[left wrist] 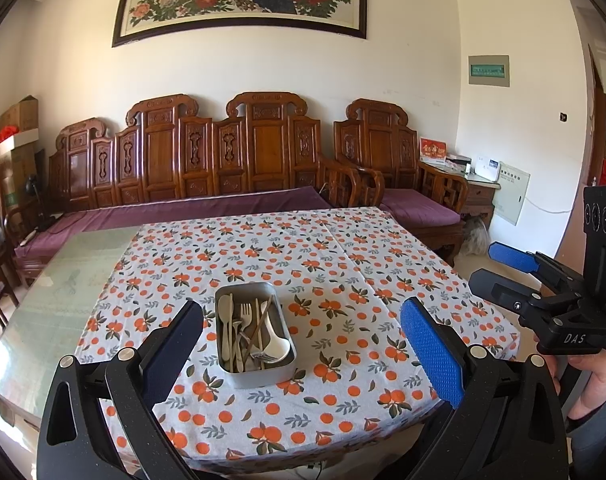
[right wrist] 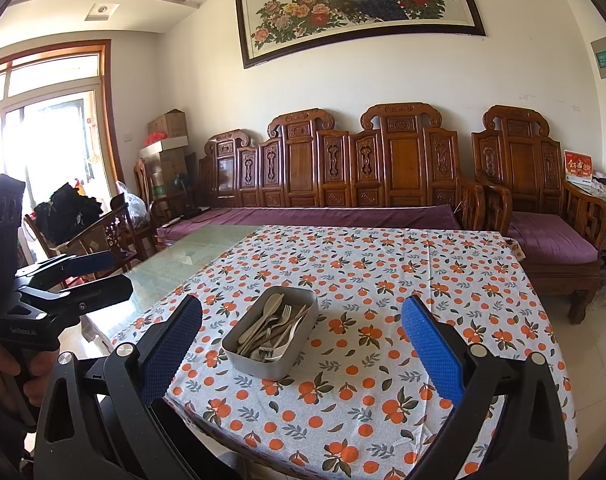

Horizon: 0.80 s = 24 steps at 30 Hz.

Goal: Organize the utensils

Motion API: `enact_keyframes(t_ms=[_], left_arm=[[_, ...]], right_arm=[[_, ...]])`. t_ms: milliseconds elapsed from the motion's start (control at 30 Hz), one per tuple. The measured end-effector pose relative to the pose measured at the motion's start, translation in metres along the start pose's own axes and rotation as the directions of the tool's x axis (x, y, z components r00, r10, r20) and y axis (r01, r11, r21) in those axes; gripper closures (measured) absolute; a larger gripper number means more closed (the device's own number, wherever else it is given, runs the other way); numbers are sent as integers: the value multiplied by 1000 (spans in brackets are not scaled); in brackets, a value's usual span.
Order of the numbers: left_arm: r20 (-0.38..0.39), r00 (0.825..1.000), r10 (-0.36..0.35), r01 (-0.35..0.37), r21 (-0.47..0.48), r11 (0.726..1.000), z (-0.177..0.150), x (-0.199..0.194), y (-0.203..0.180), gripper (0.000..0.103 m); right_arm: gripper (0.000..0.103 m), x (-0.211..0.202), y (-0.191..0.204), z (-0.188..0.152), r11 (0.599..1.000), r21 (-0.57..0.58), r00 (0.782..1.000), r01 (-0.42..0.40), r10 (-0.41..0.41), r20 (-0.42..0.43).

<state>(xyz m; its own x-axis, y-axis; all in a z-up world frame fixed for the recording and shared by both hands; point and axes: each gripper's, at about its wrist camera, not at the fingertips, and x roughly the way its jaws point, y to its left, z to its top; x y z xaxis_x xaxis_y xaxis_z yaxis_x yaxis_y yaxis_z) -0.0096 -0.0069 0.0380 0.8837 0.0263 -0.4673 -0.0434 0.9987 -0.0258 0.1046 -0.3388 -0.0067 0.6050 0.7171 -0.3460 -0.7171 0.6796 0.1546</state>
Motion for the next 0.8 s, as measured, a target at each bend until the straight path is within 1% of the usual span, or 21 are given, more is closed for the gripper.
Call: enact_keyframes(t_ms=[800], left_arm=[[12, 1000, 7, -7, 1, 1000, 1, -2, -5, 8]], right_arm=[[3, 0, 0, 0, 1000, 1, 1000, 0, 0, -1]])
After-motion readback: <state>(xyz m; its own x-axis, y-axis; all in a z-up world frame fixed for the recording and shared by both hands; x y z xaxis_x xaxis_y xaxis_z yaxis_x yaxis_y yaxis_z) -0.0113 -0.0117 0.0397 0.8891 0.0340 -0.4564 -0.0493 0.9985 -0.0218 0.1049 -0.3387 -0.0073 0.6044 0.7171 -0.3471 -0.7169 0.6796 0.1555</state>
